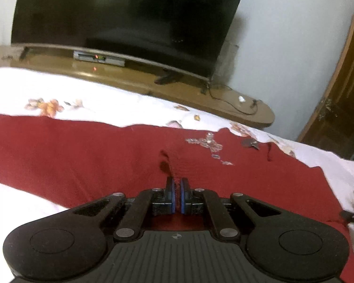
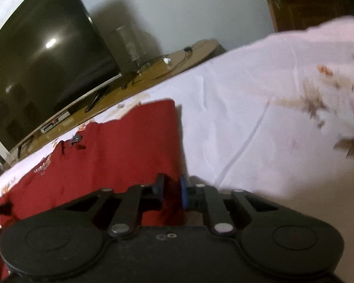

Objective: Fold small clothes

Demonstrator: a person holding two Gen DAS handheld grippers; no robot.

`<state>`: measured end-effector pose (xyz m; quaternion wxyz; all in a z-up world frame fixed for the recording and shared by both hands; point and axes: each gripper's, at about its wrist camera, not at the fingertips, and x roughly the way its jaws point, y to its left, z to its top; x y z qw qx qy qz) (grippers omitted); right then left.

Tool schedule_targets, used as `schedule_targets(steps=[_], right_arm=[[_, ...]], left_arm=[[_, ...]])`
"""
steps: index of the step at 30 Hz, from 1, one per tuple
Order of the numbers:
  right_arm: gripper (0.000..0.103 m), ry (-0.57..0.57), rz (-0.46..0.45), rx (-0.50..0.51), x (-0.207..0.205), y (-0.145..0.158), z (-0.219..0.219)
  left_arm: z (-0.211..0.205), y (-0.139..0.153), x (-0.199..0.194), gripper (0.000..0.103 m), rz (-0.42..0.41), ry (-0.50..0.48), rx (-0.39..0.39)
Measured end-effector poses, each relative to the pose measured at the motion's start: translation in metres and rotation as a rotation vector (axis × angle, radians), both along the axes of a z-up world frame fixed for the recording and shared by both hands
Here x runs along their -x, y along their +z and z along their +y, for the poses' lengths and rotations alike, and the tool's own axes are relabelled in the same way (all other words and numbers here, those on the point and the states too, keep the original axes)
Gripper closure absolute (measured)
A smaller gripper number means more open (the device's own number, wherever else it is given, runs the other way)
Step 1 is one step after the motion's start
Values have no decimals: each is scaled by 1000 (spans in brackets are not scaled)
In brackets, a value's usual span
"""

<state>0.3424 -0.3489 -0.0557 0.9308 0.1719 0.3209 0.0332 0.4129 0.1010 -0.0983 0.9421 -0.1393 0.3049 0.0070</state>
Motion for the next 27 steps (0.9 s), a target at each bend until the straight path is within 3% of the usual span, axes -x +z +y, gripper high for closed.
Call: schedule_targets(steps=[2, 4, 5, 7, 9, 11, 13, 15, 16, 17, 20, 21, 22, 23, 24, 25, 27], right_arm=[[89, 4, -7, 61, 1, 0, 4], [89, 13, 21, 50, -3, -8, 2], [85, 19, 29, 48, -4, -6, 1], [74, 16, 8, 39, -1, 0, -4], [74, 6, -33, 25, 4, 6, -11], [74, -3, -65, 21, 2, 12, -18], [76, -11, -94, 31, -8, 16, -19], [76, 4, -105, 32, -24, 19, -16], [76, 20, -110, 39, -33, 19, -12], [76, 41, -107, 50, -43, 19, -6], [80, 125, -50, 97, -75, 11, 13], [81, 133, -18, 143, -86, 6, 19], [88, 122, 8, 189, -97, 0, 20], [96, 105, 1, 191, -101, -2, 13], [96, 74, 10, 186, -104, -1, 7], [88, 20, 29, 200, -107, 0, 0], [88, 4, 35, 142, -103, 1, -17]], left_arm=[[0, -14, -6, 99, 74, 8, -19], [0, -16, -6, 99, 70, 4, -21], [1, -13, -5, 98, 65, 8, -17], [6, -8, -1, 98, 45, 62, -27], [14, 5, 9, 98, -18, 122, -34], [12, 18, 8, 97, -74, 126, -41], [0, 27, -6, 94, -100, 65, -39], [-21, 28, -23, 64, -91, -9, -58], [-34, 26, -32, 34, -95, -43, -76], [-45, 22, -37, 24, -110, -64, -99], [-66, 4, -57, 26, -39, -108, -174], [-67, -6, -62, 33, 9, -85, -220], [-61, -15, -63, 42, 45, -56, -234], [-52, -14, -58, 43, 17, -50, -196], [-44, -12, -57, 44, 27, -26, -196], [-42, -11, -56, 44, 30, -26, -208], [-39, -8, -55, 44, 35, -31, -212]])
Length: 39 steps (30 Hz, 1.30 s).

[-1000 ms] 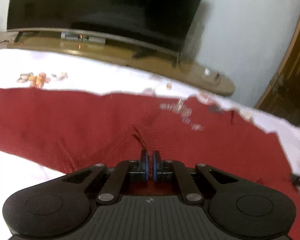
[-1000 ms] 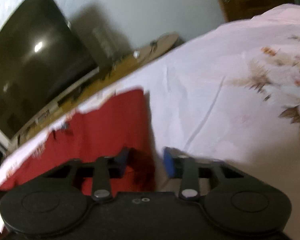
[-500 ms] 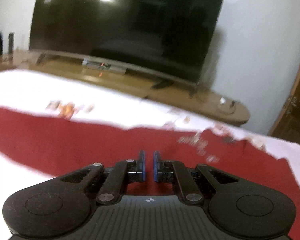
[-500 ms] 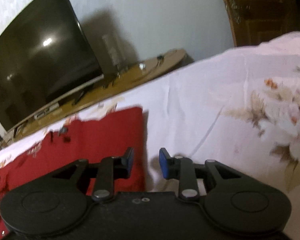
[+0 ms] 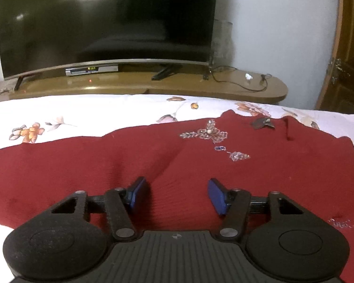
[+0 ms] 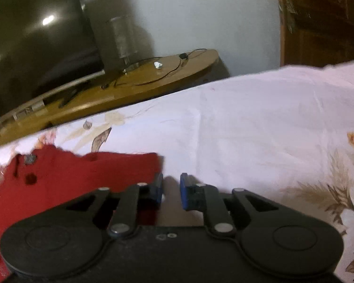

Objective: Fold small clothes

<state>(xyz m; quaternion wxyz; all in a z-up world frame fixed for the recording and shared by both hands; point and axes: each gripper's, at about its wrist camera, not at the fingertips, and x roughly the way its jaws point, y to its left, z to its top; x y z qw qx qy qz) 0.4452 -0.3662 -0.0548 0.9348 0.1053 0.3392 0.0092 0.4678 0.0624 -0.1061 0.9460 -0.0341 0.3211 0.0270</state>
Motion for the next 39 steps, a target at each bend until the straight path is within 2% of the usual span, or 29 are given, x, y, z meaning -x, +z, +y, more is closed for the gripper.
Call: schedule_targets(steps=[2, 3, 5, 6, 7, 9, 10, 12, 13, 14, 15, 16, 17, 18, 19, 20, 22, 26, 29, 33, 37, 39], right_arm=[[81, -2, -53, -45, 18, 8, -8], [81, 4, -78, -67, 27, 13, -9], [78, 31, -121, -100, 51, 21, -5], [78, 55, -130, -90, 63, 20, 2], [77, 78, -122, -71, 70, 16, 6], [78, 112, -13, 14, 69, -8, 23], [78, 108, -50, 32, 74, -10, 26], [77, 73, -37, 22, 74, -1, 25], [74, 53, -72, 14, 81, 5, 25], [70, 44, -114, 15, 90, 11, 25], [69, 47, -131, 24, 97, 12, 27], [69, 57, -106, 51, 96, 6, 31], [67, 82, -8, 98, 89, -10, 39], [66, 88, -39, 127, 91, -12, 44], [65, 84, -19, 139, 90, -10, 46], [65, 65, -15, 115, 89, -5, 45], [63, 31, -67, 78, 97, 5, 41], [63, 11, -94, 69, 121, 8, 45], [62, 1, -80, 78, 146, 8, 43], [61, -59, -63, 55, 177, 15, 41], [61, -141, -78, 7, 195, 26, 45], [61, -153, -87, -23, 194, 30, 52]], left_arm=[[-3, 9, 8, 44, -39, 6, -15], [-6, 11, 16, 44, -61, 3, -14], [-7, 4, 24, 44, -40, 11, -17], [-7, -4, 24, 44, -1, 12, -27], [-7, -8, 26, 43, -11, 14, -37], [-8, -3, 20, 42, 12, 21, -46], [-8, 1, 20, 42, 16, 37, -48], [-6, 10, 31, 42, -28, 47, -46], [-5, 9, 35, 42, -24, 56, -62], [-4, 4, 34, 41, 22, 68, -79], [-1, -4, 34, 39, 51, 71, -71], [3, -5, 38, 38, 26, 76, -47], [6, -4, 38, 38, 32, 74, -34], [8, 0, 40, 38, 34, 80, -26], [12, 4, 46, 38, 18, 93, -17], [18, 7, 56, 38, -5, 98, -4], [36, 10, 77, 38, -28, 125, 35], [107, 9, 131, 38, -64, 271, 162], [181, -1, 162, 38, -68, 441, 284], [266, -12, 187, 38, -130, 588, 520], [324, -29, 191, 38, -170, 643, 732], [336, -37, 175, 38, -180, 640, 797]])
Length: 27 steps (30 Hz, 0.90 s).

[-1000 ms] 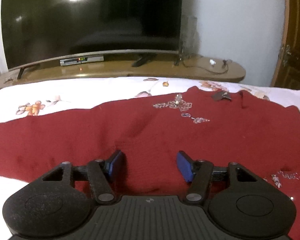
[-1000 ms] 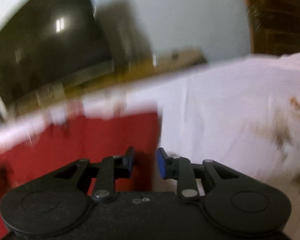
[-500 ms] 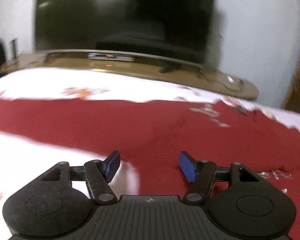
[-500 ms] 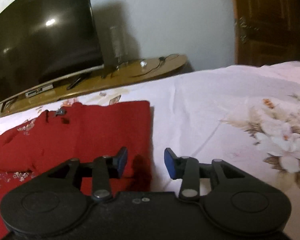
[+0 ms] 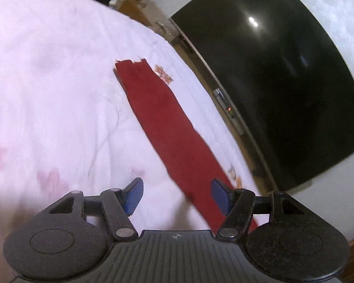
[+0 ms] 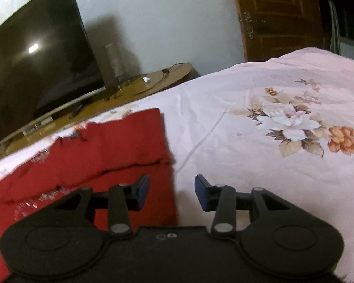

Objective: Fold small clothes

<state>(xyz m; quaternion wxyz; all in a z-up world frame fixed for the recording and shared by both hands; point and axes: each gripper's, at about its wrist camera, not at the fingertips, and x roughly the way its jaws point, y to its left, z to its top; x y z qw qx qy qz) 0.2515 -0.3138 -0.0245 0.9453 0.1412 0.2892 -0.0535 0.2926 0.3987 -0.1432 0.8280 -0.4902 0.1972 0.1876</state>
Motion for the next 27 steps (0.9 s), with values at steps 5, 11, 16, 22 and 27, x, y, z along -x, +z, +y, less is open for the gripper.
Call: schedule_targets(steps=[5, 11, 16, 22, 27], right_arm=[[60, -5, -27, 1, 18, 14, 16], [59, -42, -39, 10, 34, 23, 24], [58, -66, -36, 23, 43, 27, 27], [56, -104, -40, 23, 45, 31, 18], [52, -173, 57, -14, 28, 10, -6]], left_arm=[[29, -6, -28, 38, -27, -21, 61], [52, -13, -53, 38, -54, -34, 85], [56, -13, -56, 39, -71, -4, 101], [71, -22, -53, 96, 26, 19, 60], [68, -13, -59, 98, 36, -25, -29]])
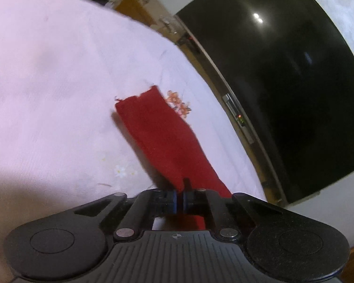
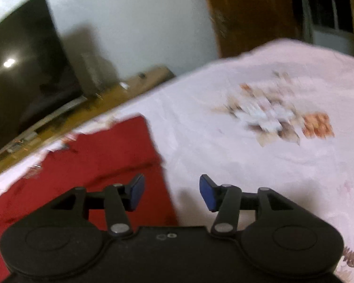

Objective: Fold small clothes

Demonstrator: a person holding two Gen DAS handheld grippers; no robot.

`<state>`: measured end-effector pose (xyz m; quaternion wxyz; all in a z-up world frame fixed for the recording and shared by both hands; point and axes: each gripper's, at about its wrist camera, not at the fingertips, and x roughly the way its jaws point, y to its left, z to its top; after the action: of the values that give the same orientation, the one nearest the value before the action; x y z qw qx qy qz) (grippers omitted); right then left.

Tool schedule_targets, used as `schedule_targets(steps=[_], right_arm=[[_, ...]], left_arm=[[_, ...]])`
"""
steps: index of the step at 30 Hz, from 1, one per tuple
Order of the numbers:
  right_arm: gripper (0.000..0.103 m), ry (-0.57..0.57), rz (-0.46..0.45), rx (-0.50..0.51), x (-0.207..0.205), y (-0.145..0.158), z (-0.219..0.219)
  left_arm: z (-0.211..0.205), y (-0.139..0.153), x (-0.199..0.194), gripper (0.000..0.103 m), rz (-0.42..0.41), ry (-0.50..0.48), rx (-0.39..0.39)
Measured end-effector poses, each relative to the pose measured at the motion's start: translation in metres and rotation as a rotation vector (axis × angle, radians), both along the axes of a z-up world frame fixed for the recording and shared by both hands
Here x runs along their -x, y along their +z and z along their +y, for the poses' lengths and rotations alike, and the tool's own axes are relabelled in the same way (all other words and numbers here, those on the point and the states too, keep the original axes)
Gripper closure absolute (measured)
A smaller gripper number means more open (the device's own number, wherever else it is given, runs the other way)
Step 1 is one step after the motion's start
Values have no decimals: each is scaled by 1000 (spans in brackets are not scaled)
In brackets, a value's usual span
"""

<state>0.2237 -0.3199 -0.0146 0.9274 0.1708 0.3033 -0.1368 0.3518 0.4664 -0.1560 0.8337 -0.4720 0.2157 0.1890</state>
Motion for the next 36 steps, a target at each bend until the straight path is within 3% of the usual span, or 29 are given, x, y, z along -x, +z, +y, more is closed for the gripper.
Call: schedule_targets(steps=[3, 6, 14, 19, 26, 31, 33, 35, 36], right_arm=[[52, -47, 46, -23, -7, -10, -15], [52, -58, 33, -32, -4, -13, -24], [52, -41, 35, -60, -6, -23, -35], [51, -9, 29, -55, -7, -22, -42], [49, -5, 25, -62, 1, -17, -64], [46, 4, 31, -78, 3, -15, -73], [45, 8, 22, -96, 1, -13, -74], [44, 19, 7, -109, -3, -10, -70], [44, 29, -1, -120, -6, -9, -67]], left_arm=[[-9, 17, -4, 98, -27, -2, -60], [-32, 44, -17, 98, -73, -70, -147], [-182, 105, -73, 98, -114, -404, -377], [-301, 106, -101, 98, -57, -582, -499], [-438, 82, -116, 98, 15, -795, -583], [-501, 56, -114, 98, 85, -894, -628], [-511, 58, -107, 88, 64, -888, -663], [-502, 66, -101, 57, 21, -895, -602], [-494, 71, -93, 53, 3, -877, -600]])
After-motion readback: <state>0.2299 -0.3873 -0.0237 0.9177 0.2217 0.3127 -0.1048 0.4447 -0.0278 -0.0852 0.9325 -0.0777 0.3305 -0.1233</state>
